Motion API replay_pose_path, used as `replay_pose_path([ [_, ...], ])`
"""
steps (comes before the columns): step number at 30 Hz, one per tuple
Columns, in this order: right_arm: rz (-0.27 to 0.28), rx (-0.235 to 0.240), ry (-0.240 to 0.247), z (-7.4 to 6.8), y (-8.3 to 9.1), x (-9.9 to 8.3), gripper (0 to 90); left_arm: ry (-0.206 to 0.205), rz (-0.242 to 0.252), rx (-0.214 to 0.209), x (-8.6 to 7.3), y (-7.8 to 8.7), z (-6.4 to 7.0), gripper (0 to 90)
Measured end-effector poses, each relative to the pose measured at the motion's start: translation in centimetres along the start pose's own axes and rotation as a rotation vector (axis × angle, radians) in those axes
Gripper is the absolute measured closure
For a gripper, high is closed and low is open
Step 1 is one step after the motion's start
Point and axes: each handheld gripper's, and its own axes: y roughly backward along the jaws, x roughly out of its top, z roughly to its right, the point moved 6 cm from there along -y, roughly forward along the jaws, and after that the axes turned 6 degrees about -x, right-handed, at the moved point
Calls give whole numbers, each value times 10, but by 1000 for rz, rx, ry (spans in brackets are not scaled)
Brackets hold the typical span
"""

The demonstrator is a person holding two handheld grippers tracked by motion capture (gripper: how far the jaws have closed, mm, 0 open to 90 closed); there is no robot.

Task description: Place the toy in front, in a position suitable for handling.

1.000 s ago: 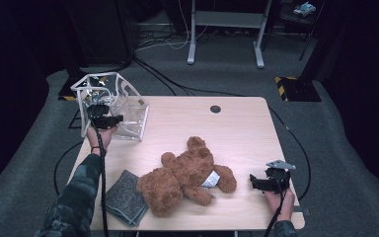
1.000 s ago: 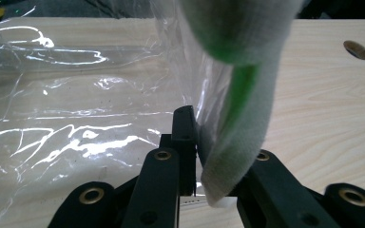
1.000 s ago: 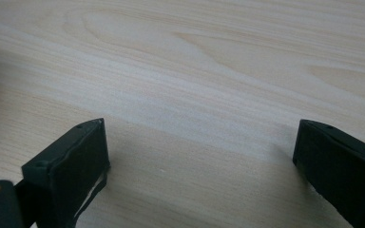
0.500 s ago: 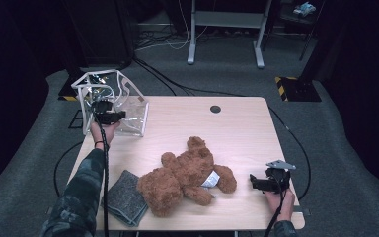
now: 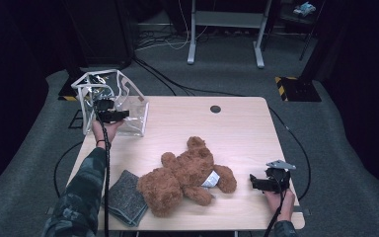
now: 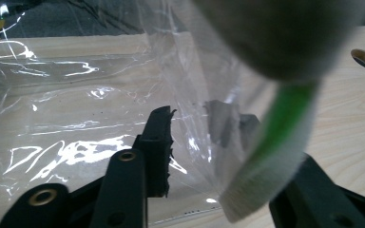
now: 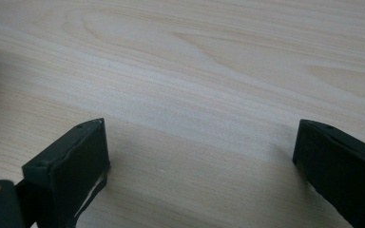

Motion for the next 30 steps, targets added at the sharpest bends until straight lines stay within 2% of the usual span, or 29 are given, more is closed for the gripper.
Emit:
replay_pose_path([
  [1,0,0,0,0,0,0,39,-13,-5,3,0,3,3,504],
  [3,0,0,0,0,0,0,39,-16,4,8,1,4,4,483],
  [4,1,0,-1,0,0,0,39,-16,18,4,2,9,6,425],
  [6,0,0,-1,0,0,0,39,-16,9,4,2,12,7,375],
  [7,0,0,-1,0,0,0,39,-14,11,2,1,15,8,375],
  [8,0,0,-1,0,0,0,39,-4,10,-9,0,17,9,338],
  [9,1,1,-2,0,0,0,40,21,14,-18,0,20,10,316],
  [11,1,2,-2,0,0,0,40,11,14,-17,0,25,8,268],
  [12,1,2,-2,0,0,0,40,19,22,-23,-1,29,9,268],
  [14,1,2,-3,0,0,0,41,4,28,-10,-3,37,10,254],
  [16,1,2,-3,0,0,0,41,-3,31,-17,-8,43,11,235],
  [18,2,3,-3,0,0,0,42,6,26,-27,-14,51,13,208],
  [20,4,6,-3,0,0,0,43,-4,14,-33,-23,60,15,193],
  [22,4,6,-3,0,0,0,44,-1,16,-34,-26,63,16,183],
  [24,5,4,-4,0,0,0,44,-21,6,-28,-31,68,18,184],
  [26,4,3,-6,0,0,0,44,-24,-9,-38,-38,74,21,176],
  [30,-6,-2,-6,0,1,0,45,-14,-14,-51,-50,83,26,154],
])
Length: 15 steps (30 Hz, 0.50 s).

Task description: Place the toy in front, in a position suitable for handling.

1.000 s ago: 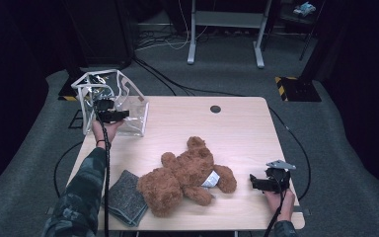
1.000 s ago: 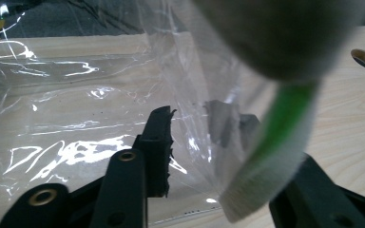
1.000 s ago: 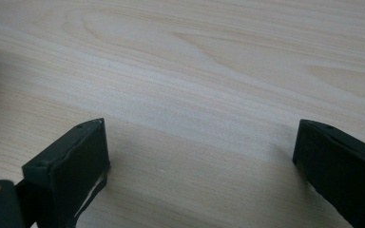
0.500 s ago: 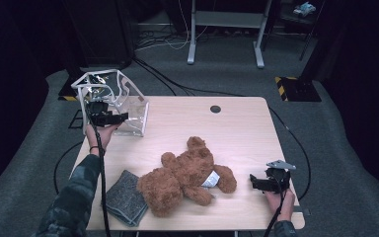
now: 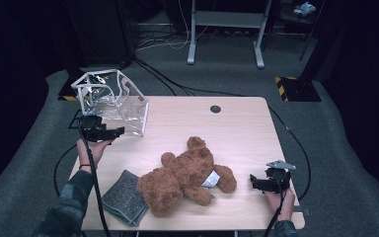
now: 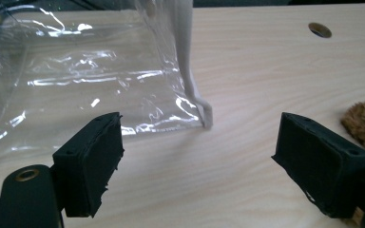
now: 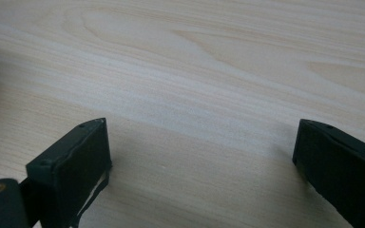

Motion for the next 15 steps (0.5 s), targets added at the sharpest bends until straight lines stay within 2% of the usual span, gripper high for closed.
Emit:
replay_pose_path([
  [2,-3,1,-2,0,1,0,50,11,-2,-6,-6,3,3,147],
  [6,-16,4,2,0,4,-2,65,6,-12,-19,-19,13,10,143],
  [10,-23,39,-31,-2,8,-1,78,4,-39,-33,-32,19,18,142],
  [13,-5,72,-26,-10,17,5,88,-6,-48,-45,-41,23,25,133],
  [15,-1,78,-20,-13,20,8,91,-1,-45,-55,-46,25,31,132],
])
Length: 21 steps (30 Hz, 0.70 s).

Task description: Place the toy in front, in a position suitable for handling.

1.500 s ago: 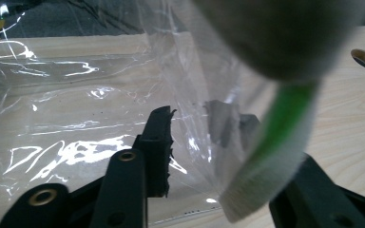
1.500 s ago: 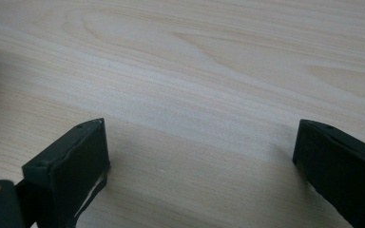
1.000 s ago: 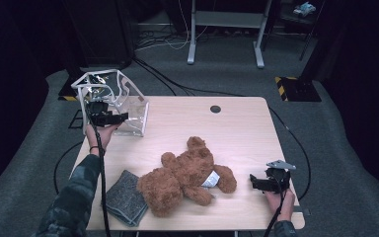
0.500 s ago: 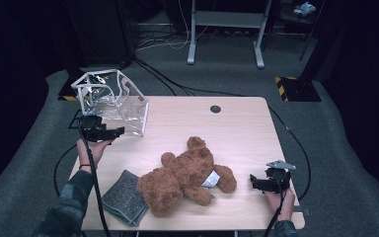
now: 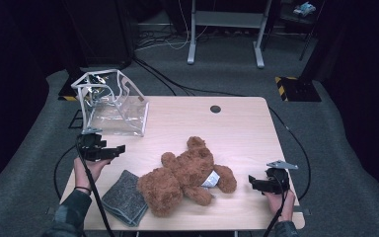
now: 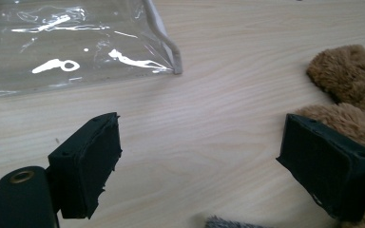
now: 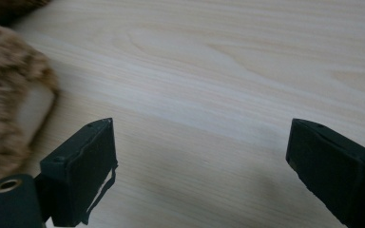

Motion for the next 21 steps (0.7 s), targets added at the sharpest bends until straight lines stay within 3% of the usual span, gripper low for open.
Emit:
replay_pose_path([
  [6,17,65,14,-22,12,19,113,-14,-7,-46,-15,1,19,126],
  [12,45,109,100,-52,21,41,125,-24,-14,-98,-29,4,39,106],
  [15,55,135,141,-66,24,50,130,-43,-17,-95,-36,6,50,90],
  [21,57,189,187,-95,24,71,136,-68,-34,-147,-42,10,74,87],
])
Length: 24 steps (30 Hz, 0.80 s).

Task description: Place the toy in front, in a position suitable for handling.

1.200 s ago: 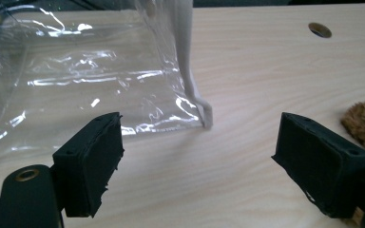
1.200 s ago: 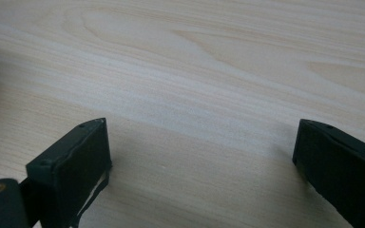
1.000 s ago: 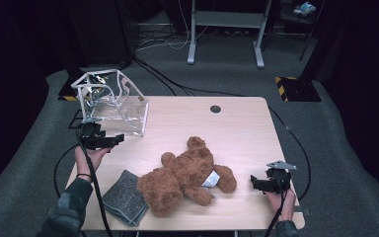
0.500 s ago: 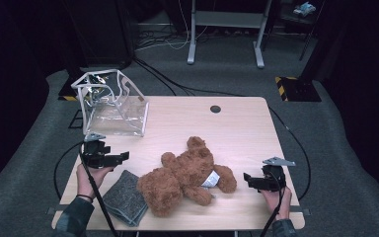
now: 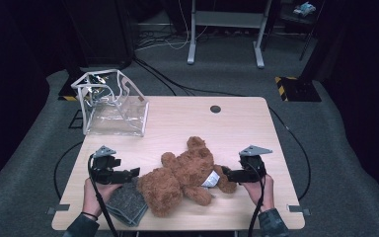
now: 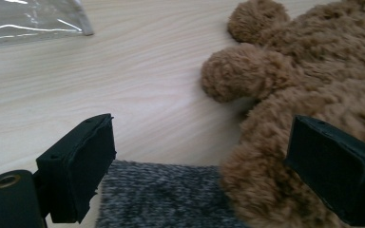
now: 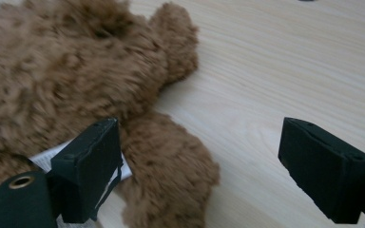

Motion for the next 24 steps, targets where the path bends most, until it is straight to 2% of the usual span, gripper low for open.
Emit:
replay_pose_path([
  [6,21,57,26,-17,-6,24,173,-54,-34,-59,-2,-5,27,86],
  [9,34,99,36,-27,-9,39,198,-64,-56,-110,-5,-12,40,91],
  [10,36,114,54,-35,-12,47,219,-81,-79,-118,-6,-14,42,102],
  [11,36,114,54,-35,-12,47,219,-90,-83,-118,-6,-17,44,102],
  [13,26,156,54,-42,-16,55,237,-91,-98,-130,-7,-20,46,106],
  [15,13,174,59,-48,-23,60,255,-92,-92,-133,-7,-21,48,112],
  [19,-49,180,66,-53,-38,59,335,-100,-83,-138,-6,-18,50,152],
  [20,-60,188,68,-53,-41,57,354,-94,-75,-157,-5,-15,53,153],
  [21,-65,200,67,-53,-44,55,373,-90,-61,-161,-3,-14,54,151],
  [22,-73,203,46,-54,-44,54,385,-104,-70,-169,-3,-13,57,150],
  [24,-66,217,50,-52,-45,52,417,-113,-85,-189,-4,-16,63,152],
])
